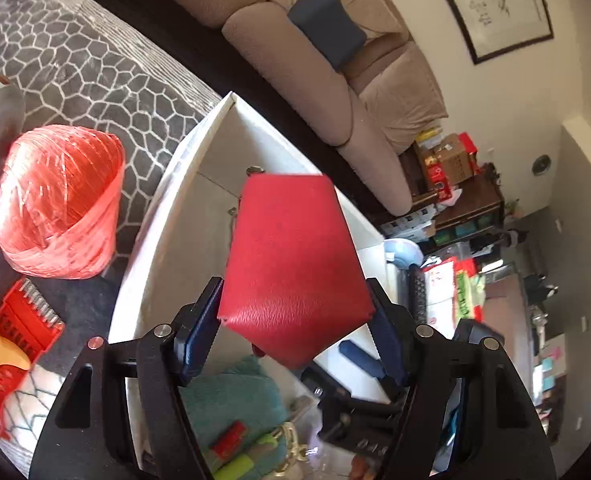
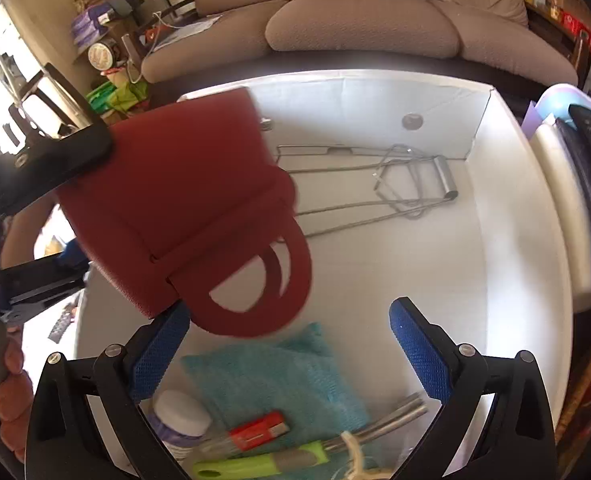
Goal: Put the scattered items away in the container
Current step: 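Lower the red bag into the box and open the left gripper, then withdraw the left gripper from the box toward the table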
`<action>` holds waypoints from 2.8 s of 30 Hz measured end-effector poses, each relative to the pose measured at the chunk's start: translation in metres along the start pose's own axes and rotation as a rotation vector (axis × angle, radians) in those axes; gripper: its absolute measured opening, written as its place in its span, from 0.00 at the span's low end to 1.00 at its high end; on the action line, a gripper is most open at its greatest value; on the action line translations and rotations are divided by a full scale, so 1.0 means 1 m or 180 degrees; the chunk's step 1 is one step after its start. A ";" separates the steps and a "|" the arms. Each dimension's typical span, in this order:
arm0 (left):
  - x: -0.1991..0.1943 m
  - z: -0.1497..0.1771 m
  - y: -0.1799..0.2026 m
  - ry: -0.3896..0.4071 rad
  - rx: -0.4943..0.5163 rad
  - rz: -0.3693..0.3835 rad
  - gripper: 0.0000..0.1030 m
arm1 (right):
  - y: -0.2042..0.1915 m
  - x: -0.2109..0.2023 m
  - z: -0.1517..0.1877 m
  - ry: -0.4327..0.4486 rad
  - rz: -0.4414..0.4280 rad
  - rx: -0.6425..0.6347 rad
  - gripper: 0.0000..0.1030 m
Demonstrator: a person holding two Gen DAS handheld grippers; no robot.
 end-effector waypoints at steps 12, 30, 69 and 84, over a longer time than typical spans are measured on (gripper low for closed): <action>-0.043 0.017 0.012 -0.0400 0.0061 -0.0112 0.87 | 0.014 0.044 -0.004 -0.0245 0.0270 -0.0084 0.99; -0.009 0.034 0.033 -0.0895 0.0455 -0.0091 0.92 | 0.018 0.027 0.026 -0.0491 0.0495 -0.0531 0.99; -0.051 0.069 0.010 -0.0491 0.2491 -0.0798 0.97 | -0.005 0.063 0.031 -0.0912 -0.0187 -0.0016 1.00; -0.052 0.067 -0.011 -0.0580 0.2370 -0.0834 0.97 | -0.004 0.081 0.034 -0.0992 0.0325 -0.0378 1.00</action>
Point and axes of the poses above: each gripper's, at about its wrist camera, not at the fingertips, and x roughly the way its jaws point, y to its right, z to its underside, the point moved 9 cm from there along x, roughly the way its jaws point, and after that the axes turned 4 degrees about y, right-handed, at the moved point
